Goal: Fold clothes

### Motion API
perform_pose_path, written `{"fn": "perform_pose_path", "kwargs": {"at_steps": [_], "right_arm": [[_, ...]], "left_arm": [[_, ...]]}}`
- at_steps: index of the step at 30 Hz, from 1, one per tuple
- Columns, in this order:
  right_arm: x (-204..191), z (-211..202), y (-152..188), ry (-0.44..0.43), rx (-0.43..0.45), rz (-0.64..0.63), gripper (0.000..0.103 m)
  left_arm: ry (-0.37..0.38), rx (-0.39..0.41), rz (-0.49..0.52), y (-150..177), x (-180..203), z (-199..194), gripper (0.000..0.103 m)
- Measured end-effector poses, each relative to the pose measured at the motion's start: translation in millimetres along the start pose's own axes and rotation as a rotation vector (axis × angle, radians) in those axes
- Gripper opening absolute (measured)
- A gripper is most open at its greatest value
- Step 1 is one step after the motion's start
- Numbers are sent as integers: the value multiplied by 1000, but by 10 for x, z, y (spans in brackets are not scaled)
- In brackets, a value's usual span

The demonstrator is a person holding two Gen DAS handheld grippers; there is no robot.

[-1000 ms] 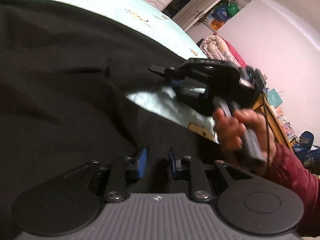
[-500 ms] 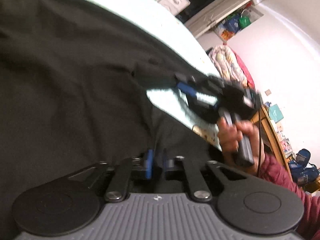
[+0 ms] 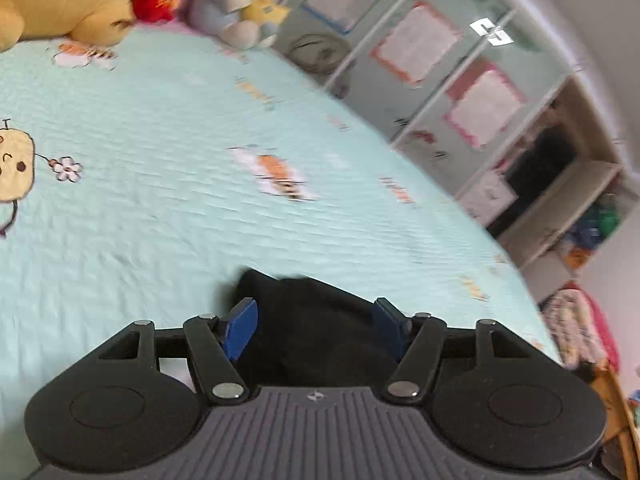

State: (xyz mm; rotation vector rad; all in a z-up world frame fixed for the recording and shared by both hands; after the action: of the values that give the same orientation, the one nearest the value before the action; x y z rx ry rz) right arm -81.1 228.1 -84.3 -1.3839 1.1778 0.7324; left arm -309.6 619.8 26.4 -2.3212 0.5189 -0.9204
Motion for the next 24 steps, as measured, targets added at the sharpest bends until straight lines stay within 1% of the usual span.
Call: {"fn": "perform_pose_path", "kwargs": {"at_steps": [1, 2, 5, 9, 12, 13, 14, 15, 16, 17, 18, 22, 23, 24], "right_arm": [[23, -10, 3, -5, 3, -12, 6], [38, -15, -5, -13, 6, -11, 4], [49, -3, -28, -26, 7, -6, 2], [40, 12, -23, -27, 5, -26, 1], [45, 6, -22, -29, 6, -29, 1], [47, 3, -18, -28, 6, -32, 0], [48, -1, -14, -27, 6, -35, 0], [50, 0, -13, -27, 6, -35, 0], [47, 9, -13, -27, 7, -36, 0], [45, 15, -12, -27, 7, -38, 0], [42, 20, -9, -27, 7, -40, 0], [45, 50, 0, -4, 4, -56, 0], [47, 51, 0, 0, 3, -61, 0], [50, 50, -1, 4, 2, -65, 0]], "left_arm": [[-4, -19, -5, -51, -56, 101, 68], [5, -42, -10, -65, -76, 190, 68], [28, -102, -20, -100, -132, 437, 70], [28, -116, 13, -94, -168, 586, 70], [28, -127, 37, -90, -196, 698, 68], [39, -135, 42, -84, -189, 724, 62], [65, -151, 45, -65, -155, 729, 51], [68, -159, 54, -48, -134, 735, 45], [55, -150, 72, -52, -129, 740, 37], [43, -141, 90, -56, -123, 745, 15], [30, -132, 108, -61, -118, 749, 8], [-22, -95, 179, -81, -95, 765, 9], [-30, -95, 188, -73, -100, 775, 10], [-30, -111, 181, -40, -125, 796, 12]]}}
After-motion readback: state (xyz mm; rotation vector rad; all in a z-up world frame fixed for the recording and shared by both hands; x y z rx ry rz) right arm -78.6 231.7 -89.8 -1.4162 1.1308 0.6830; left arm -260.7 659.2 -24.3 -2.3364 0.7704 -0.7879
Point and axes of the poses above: each gripper's, at about its wrist camera, not at the fingertips, and z roughly the way its jaws point, x to its right, y to its underside, the point moved 10 cm from there along z, roughly the way its jaws point, and after that the axes turned 10 degrees about -y, right-handed, at the moved point
